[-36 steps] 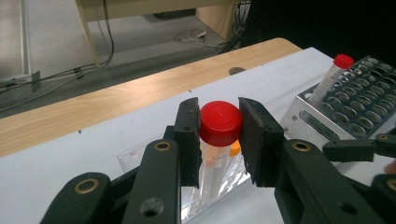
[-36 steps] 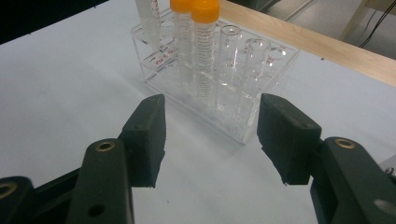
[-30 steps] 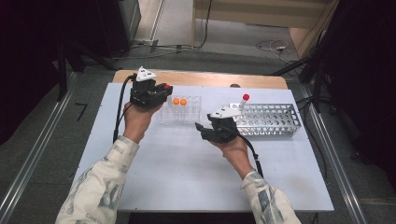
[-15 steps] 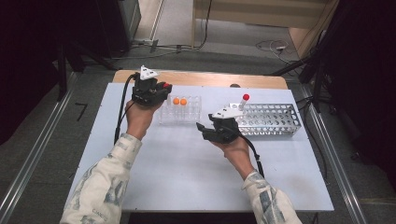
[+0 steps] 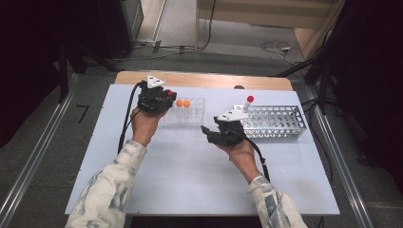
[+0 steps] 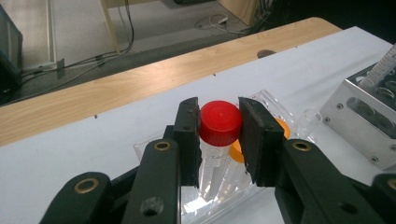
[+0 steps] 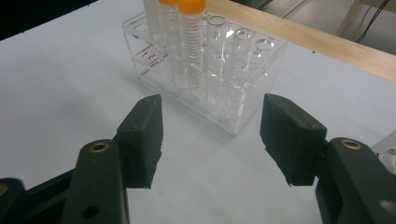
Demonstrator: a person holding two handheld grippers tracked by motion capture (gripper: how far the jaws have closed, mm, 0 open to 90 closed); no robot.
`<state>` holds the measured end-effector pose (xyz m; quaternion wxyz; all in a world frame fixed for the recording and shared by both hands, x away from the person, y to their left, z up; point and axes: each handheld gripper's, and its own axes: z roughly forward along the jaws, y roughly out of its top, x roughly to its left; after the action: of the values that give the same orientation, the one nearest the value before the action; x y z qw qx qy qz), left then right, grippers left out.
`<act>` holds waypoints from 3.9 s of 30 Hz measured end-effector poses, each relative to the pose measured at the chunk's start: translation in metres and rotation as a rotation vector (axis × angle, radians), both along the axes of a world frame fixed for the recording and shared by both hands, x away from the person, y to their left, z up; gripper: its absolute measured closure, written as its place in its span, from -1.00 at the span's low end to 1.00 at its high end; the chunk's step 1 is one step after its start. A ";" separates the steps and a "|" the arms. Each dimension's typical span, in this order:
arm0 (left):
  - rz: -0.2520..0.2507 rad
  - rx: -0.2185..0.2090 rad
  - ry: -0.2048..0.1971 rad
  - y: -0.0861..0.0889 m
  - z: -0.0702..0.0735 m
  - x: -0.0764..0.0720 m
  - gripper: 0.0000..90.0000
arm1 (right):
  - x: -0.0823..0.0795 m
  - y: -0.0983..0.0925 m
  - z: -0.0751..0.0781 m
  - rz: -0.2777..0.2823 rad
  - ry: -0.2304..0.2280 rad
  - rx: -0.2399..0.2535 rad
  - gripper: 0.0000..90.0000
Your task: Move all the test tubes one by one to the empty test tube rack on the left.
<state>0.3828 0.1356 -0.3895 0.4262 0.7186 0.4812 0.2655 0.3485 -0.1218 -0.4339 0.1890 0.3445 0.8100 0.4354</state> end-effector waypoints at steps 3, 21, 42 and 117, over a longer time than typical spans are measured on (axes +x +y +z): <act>0.006 0.005 0.008 -0.001 -0.005 -0.001 0.55 | 0.000 0.001 0.000 0.000 -0.001 0.001 -0.16; 0.012 -0.019 0.038 -0.001 -0.017 -0.003 0.49 | 0.001 0.001 -0.002 0.002 -0.001 -0.002 -0.16; 0.017 -0.063 0.060 0.002 -0.008 -0.011 -0.39 | 0.014 -0.038 0.014 -0.137 -0.045 0.008 -0.16; 0.009 -0.095 0.039 0.006 -0.008 -0.023 -0.48 | 0.055 -0.091 0.060 -0.364 -0.104 0.042 0.59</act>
<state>0.3597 0.1414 -0.3977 0.4492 0.7003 0.5048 0.2301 0.4032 -0.2130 -0.3735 0.2991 0.4662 0.7142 0.4279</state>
